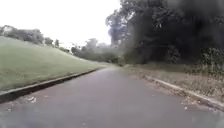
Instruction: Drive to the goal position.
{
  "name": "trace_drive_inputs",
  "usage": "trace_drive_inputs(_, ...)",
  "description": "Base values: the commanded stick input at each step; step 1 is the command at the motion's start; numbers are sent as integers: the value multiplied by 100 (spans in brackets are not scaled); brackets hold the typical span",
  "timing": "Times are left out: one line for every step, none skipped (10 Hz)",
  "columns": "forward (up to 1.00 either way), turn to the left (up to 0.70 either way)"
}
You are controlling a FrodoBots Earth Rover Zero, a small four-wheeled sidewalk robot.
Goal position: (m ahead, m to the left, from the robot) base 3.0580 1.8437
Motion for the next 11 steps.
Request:
trace_drive_inputs(70,-10)
trace_drive_inputs(70,0)
trace_drive_inputs(70,0)
trace_drive_inputs(70,0)
trace_drive_inputs(70,0)
trace_drive_inputs(70,0)
trace_drive_inputs(70,-4)
trace_drive_inputs(70,-16)
trace_drive_inputs(2,-44)
trace_drive_inputs(33,-37)
trace_drive_inputs(63,-29)
